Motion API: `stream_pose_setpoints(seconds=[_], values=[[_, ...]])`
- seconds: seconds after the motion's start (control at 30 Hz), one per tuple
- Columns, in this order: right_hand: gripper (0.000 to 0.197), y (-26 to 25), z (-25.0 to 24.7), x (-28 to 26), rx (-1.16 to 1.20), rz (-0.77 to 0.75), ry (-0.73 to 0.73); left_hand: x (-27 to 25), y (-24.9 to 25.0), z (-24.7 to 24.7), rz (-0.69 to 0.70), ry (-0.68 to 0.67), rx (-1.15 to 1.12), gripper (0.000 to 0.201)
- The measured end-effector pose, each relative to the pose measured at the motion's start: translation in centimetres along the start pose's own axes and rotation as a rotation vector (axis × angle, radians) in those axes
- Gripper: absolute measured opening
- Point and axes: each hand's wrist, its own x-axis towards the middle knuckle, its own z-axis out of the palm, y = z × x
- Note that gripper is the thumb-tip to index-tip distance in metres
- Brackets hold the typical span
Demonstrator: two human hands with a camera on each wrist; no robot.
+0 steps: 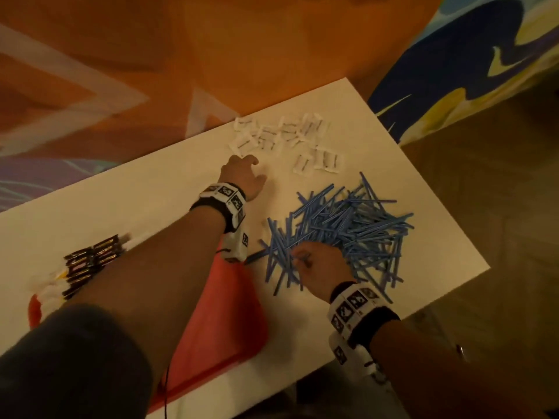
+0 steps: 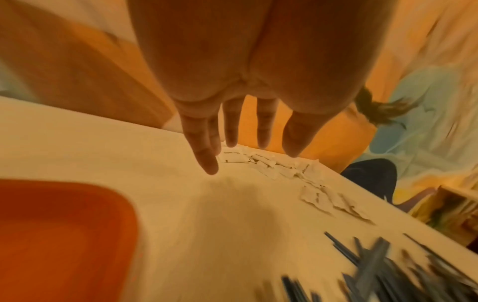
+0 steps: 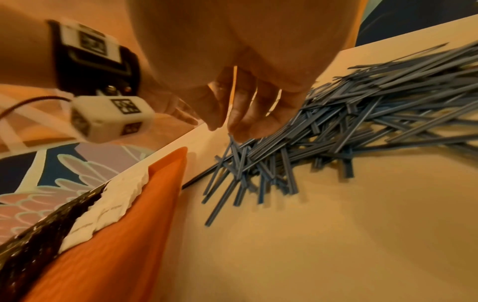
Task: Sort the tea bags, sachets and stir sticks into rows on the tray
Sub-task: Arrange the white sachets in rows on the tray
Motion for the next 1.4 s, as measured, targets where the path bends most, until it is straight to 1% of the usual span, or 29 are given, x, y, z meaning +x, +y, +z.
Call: stream_pose_setpoints(seconds=[0.1, 0.2, 0.3, 0.37, 0.43, 0.5, 0.67, 0.73, 0.83, 0.87, 0.93, 0.97, 1.0, 1.03, 1.13, 1.2, 1.27, 1.33, 1.4], values=[[0.014, 0.6, -1.2, 1.0, 0.038, -0.022, 0.034, 4.6, 1.5, -0.1, 0.000, 0.003, 0.114, 0.058], [0.015, 1.2, -1.7, 1.5, 0.072, -0.038, 0.032, 8.2, 2.7, -0.3, -0.005, 0.002, 0.192, 0.063], [0.017, 1.9, -2.2, 1.7, 0.105, -0.027, -0.012, 10.8, 4.0, -0.7, -0.006, -0.028, 0.251, 0.064], [0.018, 2.4, -2.4, 1.8, 0.126, -0.018, -0.032, 12.3, 4.3, -0.8, -0.031, -0.074, 0.273, 0.064], [0.017, 2.9, -2.6, 2.0, 0.139, -0.016, -0.040, 13.4, 4.1, -0.6, -0.050, -0.087, 0.268, 0.063], [0.017, 3.2, -2.7, 2.1, 0.148, -0.003, -0.046, 13.4, 4.0, -0.2, -0.056, -0.049, 0.269, 0.058], [0.015, 3.5, -3.0, 2.5, 0.204, 0.013, -0.024, 11.6, 3.3, 1.2, -0.013, 0.066, 0.172, 0.032], [0.014, 3.4, -3.0, 2.7, 0.215, 0.014, -0.019, 10.7, 2.7, 1.6, -0.014, 0.083, 0.095, 0.029], [0.013, 3.2, -3.1, 2.9, 0.231, 0.019, -0.022, 9.3, 1.6, 1.9, -0.072, 0.055, -0.046, 0.041], [0.012, 3.1, -3.1, 2.9, 0.235, 0.013, -0.018, 8.6, 1.4, 1.8, -0.078, 0.052, -0.080, 0.039], [0.009, 2.8, -3.0, 3.0, 0.264, 0.006, -0.007, 6.7, 0.9, 1.4, -0.088, 0.079, -0.141, 0.010], [0.008, 2.5, -3.0, 3.0, 0.293, 0.013, -0.005, 5.7, 0.4, 1.2, -0.110, 0.100, -0.203, 0.019], [0.008, 2.2, -3.0, 3.0, 0.321, 0.020, -0.005, 4.6, 0.1, 1.0, -0.140, 0.098, -0.288, 0.028], [0.009, 1.7, -3.0, 3.1, 0.346, 0.026, -0.006, 3.5, -0.3, 0.8, -0.168, 0.101, -0.399, 0.032], [0.013, -0.6, -3.2, 3.3, 0.393, 0.014, -0.007, -0.4, -1.1, -0.1, -0.250, 0.129, -0.807, 0.031], [0.009, -2.6, -3.3, 3.4, 0.349, -0.042, 0.014, -3.5, -1.0, -0.8, -0.318, 0.152, -1.070, 0.038], [0.006, -5.0, -3.2, 3.1, 0.351, -0.113, 0.033, -6.6, -1.3, -1.0, -0.320, 0.124, -1.232, 0.040], [0.015, -7.5, -2.7, 2.5, 0.320, -0.230, 0.046, -9.3, -2.1, -1.2, -0.334, 0.110, -1.258, 0.035], [0.022, -10.1, -1.8, 1.5, 0.234, -0.345, 0.028, -12.3, -3.1, -1.4, -0.333, 0.080, -1.312, 0.024]])
